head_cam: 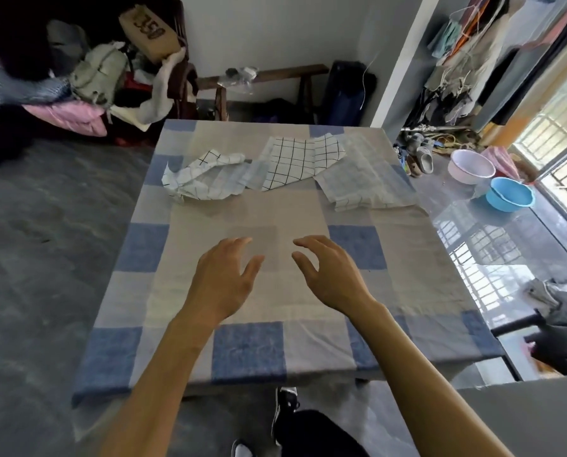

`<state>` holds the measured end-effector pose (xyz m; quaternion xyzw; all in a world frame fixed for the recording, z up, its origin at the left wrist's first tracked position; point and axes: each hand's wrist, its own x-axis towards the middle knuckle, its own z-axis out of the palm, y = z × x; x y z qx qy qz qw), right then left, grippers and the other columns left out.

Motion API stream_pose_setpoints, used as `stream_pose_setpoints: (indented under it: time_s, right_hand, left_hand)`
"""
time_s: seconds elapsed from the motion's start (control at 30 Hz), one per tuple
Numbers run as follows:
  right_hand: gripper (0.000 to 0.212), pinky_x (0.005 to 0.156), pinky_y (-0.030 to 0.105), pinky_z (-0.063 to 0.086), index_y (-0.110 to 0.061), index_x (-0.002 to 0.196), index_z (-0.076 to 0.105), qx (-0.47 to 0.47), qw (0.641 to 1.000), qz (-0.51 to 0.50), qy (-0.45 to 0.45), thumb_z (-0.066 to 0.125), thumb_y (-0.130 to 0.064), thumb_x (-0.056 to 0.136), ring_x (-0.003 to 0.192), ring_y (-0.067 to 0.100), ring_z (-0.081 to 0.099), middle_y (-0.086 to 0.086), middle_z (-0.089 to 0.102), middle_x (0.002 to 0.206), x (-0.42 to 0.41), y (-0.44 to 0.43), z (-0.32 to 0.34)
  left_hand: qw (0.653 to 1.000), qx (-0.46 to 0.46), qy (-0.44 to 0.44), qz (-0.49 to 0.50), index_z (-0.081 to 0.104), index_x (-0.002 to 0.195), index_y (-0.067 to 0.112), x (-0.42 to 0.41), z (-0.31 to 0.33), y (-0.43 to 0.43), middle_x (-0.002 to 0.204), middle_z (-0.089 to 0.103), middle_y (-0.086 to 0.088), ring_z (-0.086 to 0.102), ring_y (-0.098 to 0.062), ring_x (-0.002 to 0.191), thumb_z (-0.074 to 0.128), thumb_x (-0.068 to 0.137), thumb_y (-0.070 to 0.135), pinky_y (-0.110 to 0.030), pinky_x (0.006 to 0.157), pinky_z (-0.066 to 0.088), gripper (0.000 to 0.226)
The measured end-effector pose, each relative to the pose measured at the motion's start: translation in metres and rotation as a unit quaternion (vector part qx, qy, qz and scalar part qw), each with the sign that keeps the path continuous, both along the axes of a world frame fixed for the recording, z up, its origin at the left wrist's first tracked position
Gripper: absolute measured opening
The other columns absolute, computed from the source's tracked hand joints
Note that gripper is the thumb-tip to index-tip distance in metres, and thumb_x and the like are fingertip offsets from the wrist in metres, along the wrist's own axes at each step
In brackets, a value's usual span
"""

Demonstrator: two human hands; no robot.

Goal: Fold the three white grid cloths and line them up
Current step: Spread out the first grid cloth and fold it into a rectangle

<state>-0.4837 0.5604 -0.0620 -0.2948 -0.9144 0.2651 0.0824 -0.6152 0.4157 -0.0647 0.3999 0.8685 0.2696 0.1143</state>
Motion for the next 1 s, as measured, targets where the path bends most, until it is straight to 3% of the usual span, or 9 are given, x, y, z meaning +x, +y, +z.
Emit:
stream_pose_setpoints:
  time_s: [0.43, 0.7, 1.0]
  right_hand:
    - [0.036, 0.101, 0.03, 0.036, -0.025, 0.129, 0.055, -0.035, 0.998, 0.051, 0.018, 0.042, -0.041, 0.099, 0.121, 0.015, 0.049, -0.005, 0.053, 0.134, -0.087, 0.101, -0.022]
    - [0.036, 0.102, 0.032, 0.033, -0.025, 0.13, 0.054, -0.048, 0.993, 0.105, -0.026, 0.042, -0.039, 0.099, 0.122, 0.016, 0.048, -0.004, 0.054, 0.134, -0.153, 0.107, -0.056]
    - [0.038, 0.107, 0.033, 0.03, -0.027, 0.133, 0.051, -0.051, 0.989, 0.114, -0.076, 0.042, -0.041, 0.099, 0.127, 0.017, 0.043, -0.004, 0.049, 0.138, -0.228, 0.089, -0.081]
  left_hand:
    - [0.997, -0.07, 0.027, 0.032, 0.043, 0.138, 0.015, -0.066, -0.02, 0.095, 0.138, 0.048, -0.004, 0.046, -0.02, 0.124, 0.041, 0.097, 0.041, -0.034, 0.106, 0.033, 0.048]
    - [0.99, -0.105, 0.029, 0.085, 0.044, 0.137, 0.016, -0.136, -0.053, 0.102, 0.138, 0.05, -0.005, 0.048, -0.023, 0.122, 0.042, 0.095, 0.044, -0.038, 0.106, 0.036, 0.05]
    - [0.984, -0.139, 0.094, 0.058, 0.047, 0.134, 0.009, -0.234, -0.103, 0.112, 0.139, 0.047, -0.014, 0.041, -0.03, 0.127, 0.051, 0.094, 0.028, -0.04, 0.105, 0.03, 0.045]
